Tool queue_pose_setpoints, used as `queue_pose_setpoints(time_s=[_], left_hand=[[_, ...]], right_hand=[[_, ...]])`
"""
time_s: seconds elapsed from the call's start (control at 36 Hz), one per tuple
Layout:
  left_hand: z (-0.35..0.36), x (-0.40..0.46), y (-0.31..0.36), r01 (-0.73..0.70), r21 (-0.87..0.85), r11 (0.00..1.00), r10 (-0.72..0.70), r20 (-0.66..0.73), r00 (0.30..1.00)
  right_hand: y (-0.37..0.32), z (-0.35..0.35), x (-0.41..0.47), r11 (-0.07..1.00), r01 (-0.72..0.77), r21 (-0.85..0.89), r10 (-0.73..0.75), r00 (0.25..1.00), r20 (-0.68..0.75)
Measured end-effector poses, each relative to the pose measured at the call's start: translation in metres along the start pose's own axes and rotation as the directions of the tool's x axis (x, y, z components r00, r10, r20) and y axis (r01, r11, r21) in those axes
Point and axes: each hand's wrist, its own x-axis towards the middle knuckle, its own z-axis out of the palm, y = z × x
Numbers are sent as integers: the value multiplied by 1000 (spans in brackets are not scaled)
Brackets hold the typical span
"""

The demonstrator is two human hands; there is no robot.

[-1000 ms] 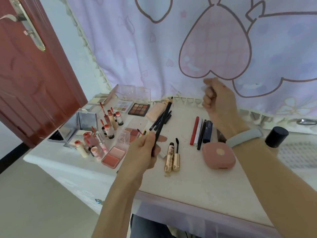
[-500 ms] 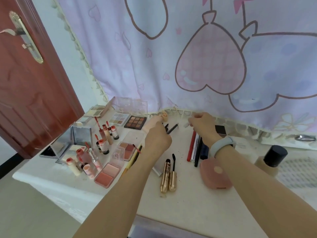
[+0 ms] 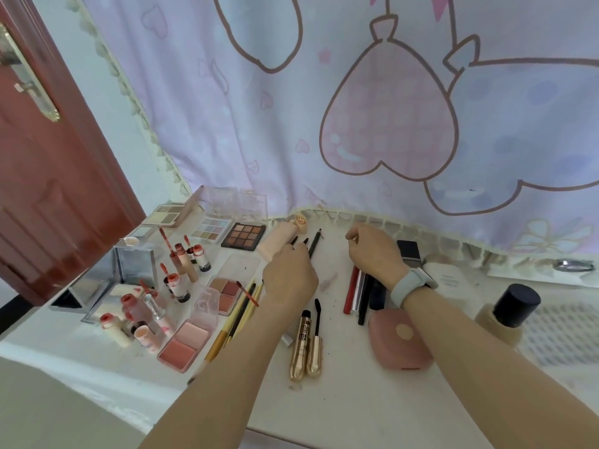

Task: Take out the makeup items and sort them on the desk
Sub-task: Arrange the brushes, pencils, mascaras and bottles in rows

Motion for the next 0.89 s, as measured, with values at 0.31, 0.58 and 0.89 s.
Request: queue_pose_setpoints(time_s=[0.31, 0.58, 0.89], left_hand=[[6, 3, -2, -235, 6, 972, 231, 163, 959], [4, 3, 6, -262, -133, 956, 282, 177, 943], [11, 5, 14, -301, -13, 954, 296, 221, 929]], right_hand=[[-3, 2, -14, 915, -15, -404, 43, 997, 60], [-1, 3, -7, 934, -15, -357, 31, 999, 39], [1, 3, 2, 971, -31, -239, 49, 996, 73]])
